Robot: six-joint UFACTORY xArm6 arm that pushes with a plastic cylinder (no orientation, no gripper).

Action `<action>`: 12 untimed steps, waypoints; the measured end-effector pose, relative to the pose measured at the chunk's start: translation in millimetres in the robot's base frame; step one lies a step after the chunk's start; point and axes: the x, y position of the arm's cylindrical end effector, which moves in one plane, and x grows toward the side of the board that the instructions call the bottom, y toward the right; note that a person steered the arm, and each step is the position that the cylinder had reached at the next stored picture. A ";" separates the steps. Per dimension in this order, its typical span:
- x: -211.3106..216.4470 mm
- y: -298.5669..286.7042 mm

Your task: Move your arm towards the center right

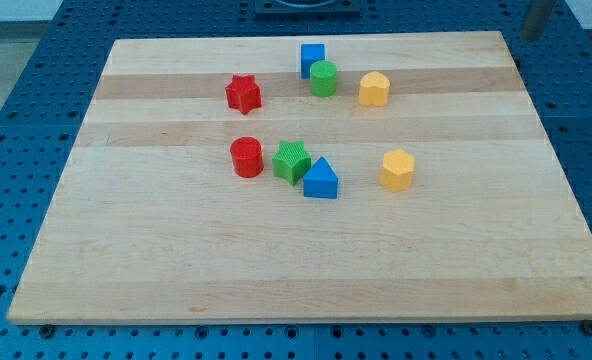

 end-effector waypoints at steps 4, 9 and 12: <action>0.1 -65.0; 0.1 -128.1; 0.4 -144.3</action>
